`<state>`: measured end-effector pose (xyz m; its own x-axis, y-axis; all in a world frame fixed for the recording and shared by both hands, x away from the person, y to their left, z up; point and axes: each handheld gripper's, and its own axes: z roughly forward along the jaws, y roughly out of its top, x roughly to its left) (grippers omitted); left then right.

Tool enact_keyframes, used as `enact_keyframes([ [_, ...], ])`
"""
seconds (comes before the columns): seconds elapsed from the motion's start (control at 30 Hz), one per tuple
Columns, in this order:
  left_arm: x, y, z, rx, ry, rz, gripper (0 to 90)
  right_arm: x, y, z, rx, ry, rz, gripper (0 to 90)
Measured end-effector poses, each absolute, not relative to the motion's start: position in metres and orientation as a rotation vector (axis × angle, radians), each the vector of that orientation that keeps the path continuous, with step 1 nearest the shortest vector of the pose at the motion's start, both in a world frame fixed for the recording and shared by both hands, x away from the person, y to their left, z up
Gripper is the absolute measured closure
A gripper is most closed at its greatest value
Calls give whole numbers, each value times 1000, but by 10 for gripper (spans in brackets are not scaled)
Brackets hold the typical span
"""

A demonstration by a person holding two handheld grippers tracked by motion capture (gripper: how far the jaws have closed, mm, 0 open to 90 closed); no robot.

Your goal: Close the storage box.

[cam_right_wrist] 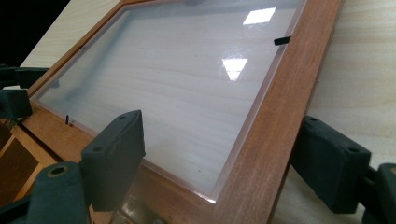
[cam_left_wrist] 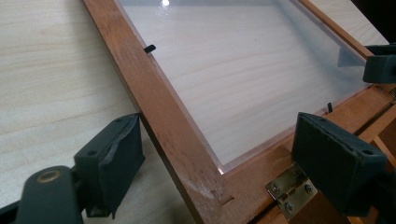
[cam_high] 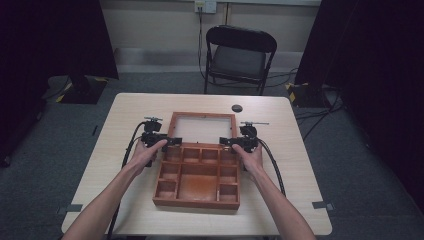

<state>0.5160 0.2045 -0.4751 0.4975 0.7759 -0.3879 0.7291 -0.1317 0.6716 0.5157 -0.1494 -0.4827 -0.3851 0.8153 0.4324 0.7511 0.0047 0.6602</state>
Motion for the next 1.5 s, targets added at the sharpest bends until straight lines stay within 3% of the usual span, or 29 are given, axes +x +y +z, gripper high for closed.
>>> enact_keyframes([
  [0.23,514,199,-468,1906,1253,134,168,514,-148,-477,1629,2178,1328,197],
  [0.57,515,204,-463,1873,1248,106,186,514,-148,-472,1601,2164,1315,237],
  [1.07,512,217,-453,1805,1214,142,347,508,-151,-462,1558,2096,1340,346],
  [1.5,508,222,-448,1766,1175,155,399,504,-156,-455,1531,2053,1407,408],
])
